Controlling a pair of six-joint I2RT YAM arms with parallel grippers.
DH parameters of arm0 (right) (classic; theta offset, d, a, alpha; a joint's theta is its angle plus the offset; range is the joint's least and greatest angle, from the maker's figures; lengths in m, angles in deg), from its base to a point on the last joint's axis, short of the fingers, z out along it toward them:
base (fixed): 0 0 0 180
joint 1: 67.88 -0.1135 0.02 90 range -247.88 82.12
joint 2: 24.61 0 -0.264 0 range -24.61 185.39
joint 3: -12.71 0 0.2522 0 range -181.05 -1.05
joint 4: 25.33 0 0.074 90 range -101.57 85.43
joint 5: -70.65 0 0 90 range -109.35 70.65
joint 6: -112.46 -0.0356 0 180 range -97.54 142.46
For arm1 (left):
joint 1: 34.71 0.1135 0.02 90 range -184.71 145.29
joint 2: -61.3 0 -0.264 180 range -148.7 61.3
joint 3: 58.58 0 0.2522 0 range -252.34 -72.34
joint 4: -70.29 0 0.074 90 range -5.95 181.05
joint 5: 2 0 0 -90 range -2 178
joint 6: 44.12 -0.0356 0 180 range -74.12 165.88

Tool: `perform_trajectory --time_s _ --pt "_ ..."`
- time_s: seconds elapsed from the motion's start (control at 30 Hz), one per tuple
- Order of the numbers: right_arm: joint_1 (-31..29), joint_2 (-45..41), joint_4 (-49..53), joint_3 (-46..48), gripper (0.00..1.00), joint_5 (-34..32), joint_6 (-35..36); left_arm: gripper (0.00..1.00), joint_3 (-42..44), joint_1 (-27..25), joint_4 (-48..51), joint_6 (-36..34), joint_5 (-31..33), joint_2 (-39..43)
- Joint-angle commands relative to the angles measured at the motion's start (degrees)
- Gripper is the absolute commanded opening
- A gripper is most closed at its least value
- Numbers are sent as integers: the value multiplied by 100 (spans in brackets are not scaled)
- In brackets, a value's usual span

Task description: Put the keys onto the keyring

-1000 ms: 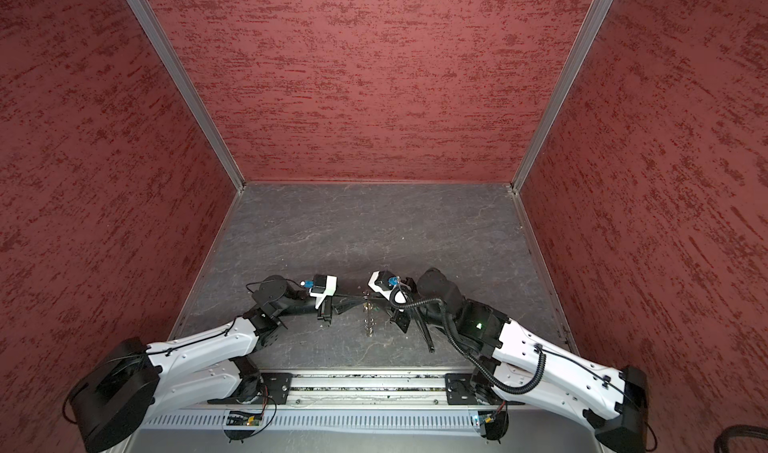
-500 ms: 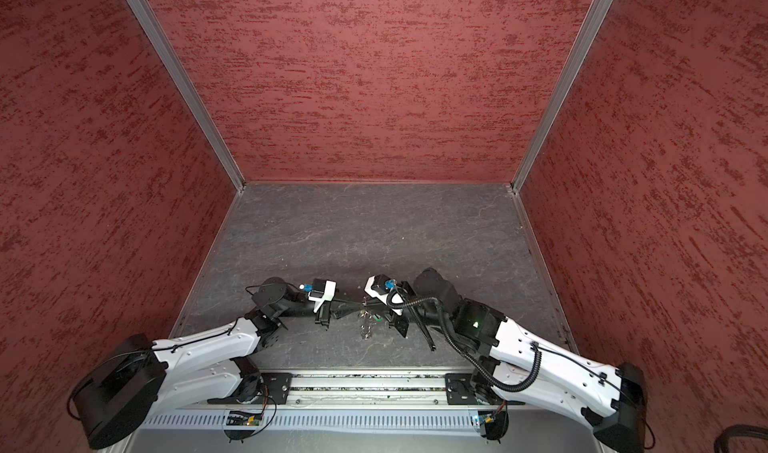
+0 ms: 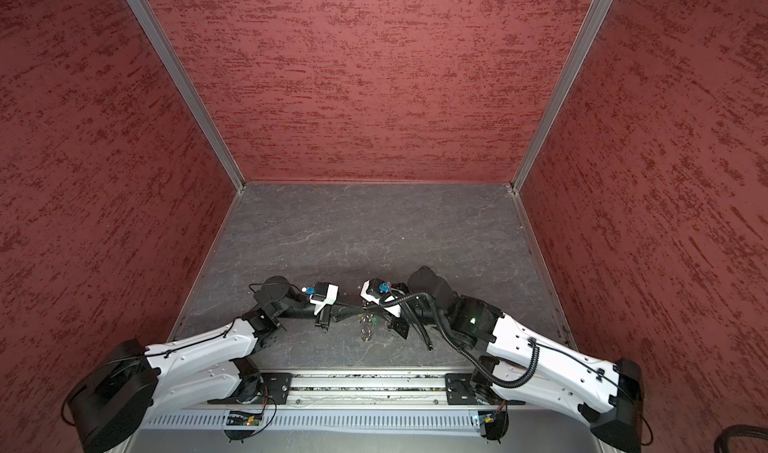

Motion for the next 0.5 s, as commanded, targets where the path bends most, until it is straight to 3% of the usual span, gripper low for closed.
perform_trajectory --time_s 0.0,0.13,0.47 --pt "-8 157 737 -517 0 -123 283 15 -215 -12 703 -435 -6 186" --pt "-8 483 1333 -1010 0 -166 526 18 -300 2 970 -488 -2 165" --pt "-8 1032 1907 -1627 0 -52 822 11 -305 1 856 -385 -70 70"
